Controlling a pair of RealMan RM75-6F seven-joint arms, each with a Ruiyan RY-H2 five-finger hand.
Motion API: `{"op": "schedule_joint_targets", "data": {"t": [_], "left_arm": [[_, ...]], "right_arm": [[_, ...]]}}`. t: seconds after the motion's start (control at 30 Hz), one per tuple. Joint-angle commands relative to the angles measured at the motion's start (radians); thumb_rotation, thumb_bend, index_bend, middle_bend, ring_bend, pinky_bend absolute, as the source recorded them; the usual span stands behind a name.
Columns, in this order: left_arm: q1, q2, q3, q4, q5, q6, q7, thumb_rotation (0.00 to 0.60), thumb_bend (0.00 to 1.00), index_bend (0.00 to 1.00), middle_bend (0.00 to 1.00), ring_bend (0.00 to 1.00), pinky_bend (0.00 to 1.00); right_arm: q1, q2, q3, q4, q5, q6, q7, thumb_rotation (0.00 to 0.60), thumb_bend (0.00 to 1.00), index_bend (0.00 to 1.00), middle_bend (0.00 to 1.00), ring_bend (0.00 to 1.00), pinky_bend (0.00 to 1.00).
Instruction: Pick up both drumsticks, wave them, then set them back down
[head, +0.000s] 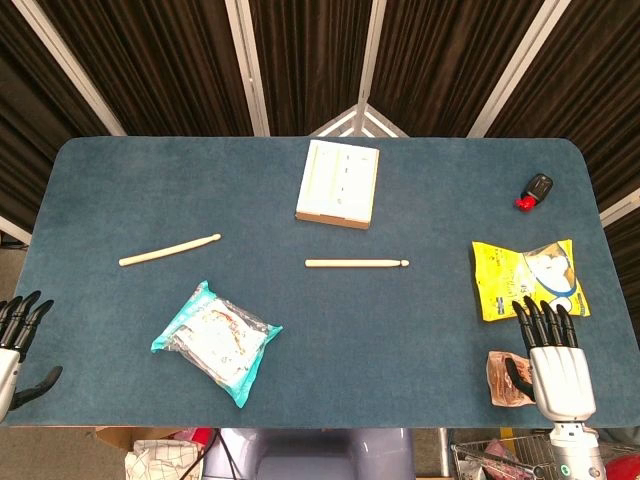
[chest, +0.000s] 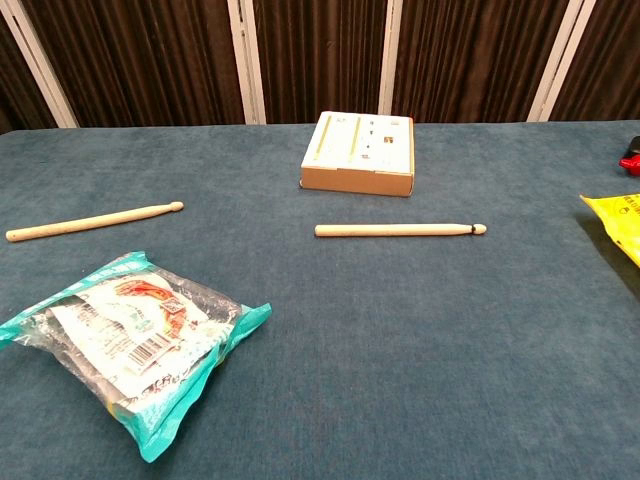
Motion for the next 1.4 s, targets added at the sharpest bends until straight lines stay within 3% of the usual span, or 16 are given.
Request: {"op": "schedule_joint_targets", "data": {"t": [0.03, 0.47, 0.83, 0.97, 1.13, 1.27, 1.4], "left_arm": [[0.001, 0.001, -0.011, 0.007, -0.009, 0.006, -0.01, 0.6, 0.35, 0.09, 0.0, 0.0, 0.0], [-0.012, -0.013, -0.033, 0.08, 0.044, 0.055, -0.089, 0.6, 0.35, 0.1, 0.0, 0.0, 0.0], [-0.047, -0.03, -0.033, 0.052, 0.023, -0.028, -0.009, 0.6, 0.35, 0.1, 0.0, 0.0, 0.0], [-0.047, -0.03, -0.031, 0.042, 0.022, -0.032, 0.005, 0.6, 0.34, 0.1, 0.0, 0.0, 0.0], [-0.042, -0.032, -0.03, 0.043, 0.036, -0.011, 0.009, 0.6, 0.35, 0.1, 0.0, 0.0, 0.0], [-0.031, -0.043, -0.038, 0.049, 0.036, 0.019, 0.021, 0.6, 0.34, 0.1, 0.0, 0.0, 0.0], [-0.021, -0.051, -0.045, 0.052, 0.023, 0.035, 0.03, 0.6, 0.34, 0.1, 0.0, 0.0, 0.0]], "right_arm": [[0.005, -0.004, 0.003, 0.004, 0.006, -0.007, -0.002, 0.6, 0.36, 0.08, 0.07, 0.03, 0.0], [0.024, -0.024, 0.009, 0.003, 0.014, -0.027, 0.008, 0.6, 0.36, 0.08, 0.08, 0.03, 0.0], [0.077, -0.033, 0.044, -0.092, 0.043, -0.085, -0.043, 0.6, 0.36, 0.16, 0.12, 0.05, 0.0], [0.143, -0.023, 0.102, -0.156, 0.123, -0.176, -0.113, 0.6, 0.36, 0.17, 0.14, 0.06, 0.0], [0.262, -0.048, 0.197, -0.218, 0.3, -0.318, -0.223, 0.6, 0.36, 0.21, 0.17, 0.09, 0.0], [0.373, -0.111, 0.277, -0.202, 0.519, -0.399, -0.356, 0.6, 0.35, 0.25, 0.23, 0.13, 0.0], [0.469, -0.18, 0.312, -0.155, 0.674, -0.417, -0.493, 0.6, 0.36, 0.29, 0.27, 0.15, 0.0]]}}
